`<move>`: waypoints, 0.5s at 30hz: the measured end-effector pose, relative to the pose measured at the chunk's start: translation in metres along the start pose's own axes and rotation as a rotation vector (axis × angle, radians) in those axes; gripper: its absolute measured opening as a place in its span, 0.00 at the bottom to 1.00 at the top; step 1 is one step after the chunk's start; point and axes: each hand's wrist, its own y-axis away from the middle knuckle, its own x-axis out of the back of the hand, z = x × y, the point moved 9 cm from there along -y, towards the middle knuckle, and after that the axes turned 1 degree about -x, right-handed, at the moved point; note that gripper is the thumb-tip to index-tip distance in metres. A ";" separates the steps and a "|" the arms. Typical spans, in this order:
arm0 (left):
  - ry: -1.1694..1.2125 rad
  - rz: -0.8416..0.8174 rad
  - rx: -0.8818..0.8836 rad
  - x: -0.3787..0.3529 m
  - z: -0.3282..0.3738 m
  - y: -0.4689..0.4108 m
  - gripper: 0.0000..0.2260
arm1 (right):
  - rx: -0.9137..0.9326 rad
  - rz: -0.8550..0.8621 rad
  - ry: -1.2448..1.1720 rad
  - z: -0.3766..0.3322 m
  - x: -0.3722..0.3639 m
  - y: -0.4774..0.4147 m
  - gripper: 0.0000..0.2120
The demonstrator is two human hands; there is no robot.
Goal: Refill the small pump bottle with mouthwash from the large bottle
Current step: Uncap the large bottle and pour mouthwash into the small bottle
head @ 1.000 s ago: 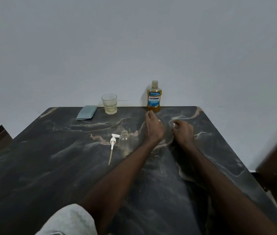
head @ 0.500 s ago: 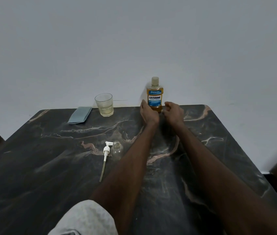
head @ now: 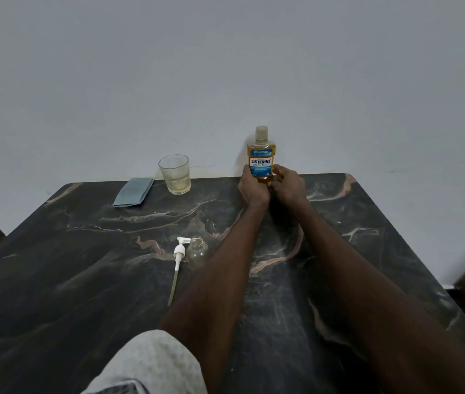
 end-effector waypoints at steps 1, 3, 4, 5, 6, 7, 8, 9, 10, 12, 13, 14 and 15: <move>-0.001 0.013 0.002 0.001 0.001 0.001 0.13 | 0.009 -0.003 -0.005 -0.001 0.001 0.000 0.26; 0.001 0.035 0.021 0.004 0.002 0.005 0.12 | 0.004 -0.001 -0.029 0.001 0.002 0.003 0.25; -0.011 0.041 0.021 0.005 0.003 0.007 0.12 | 0.006 0.005 -0.033 0.001 0.004 0.004 0.24; -0.035 0.038 0.014 0.006 0.004 0.010 0.13 | 0.009 0.012 -0.028 0.002 0.006 0.007 0.23; -0.051 0.037 0.010 0.007 0.005 0.015 0.13 | 0.010 0.019 -0.021 0.003 0.008 0.010 0.23; -0.057 0.037 0.014 0.008 0.005 0.021 0.13 | 0.008 0.023 -0.018 0.003 0.012 0.015 0.22; -0.050 0.039 0.022 0.011 0.005 0.028 0.13 | 0.008 0.025 -0.016 0.003 0.015 0.021 0.21; -0.027 0.043 0.033 0.013 0.005 0.036 0.12 | 0.012 0.024 -0.013 0.003 0.019 0.028 0.21; -0.006 0.043 0.043 0.017 0.005 0.044 0.12 | 0.017 0.022 -0.010 0.003 0.023 0.035 0.20; -0.010 0.050 0.043 0.025 0.007 0.062 0.12 | 0.020 0.030 -0.016 0.003 0.033 0.052 0.19; -0.026 0.055 0.040 0.030 0.007 0.070 0.11 | 0.017 0.045 -0.025 0.004 0.038 0.062 0.17; -0.053 0.062 0.030 0.036 0.007 0.078 0.11 | 0.015 0.063 -0.033 0.005 0.044 0.072 0.16; -0.096 0.068 0.014 0.042 0.008 0.086 0.11 | 0.019 0.078 -0.035 0.005 0.049 0.084 0.15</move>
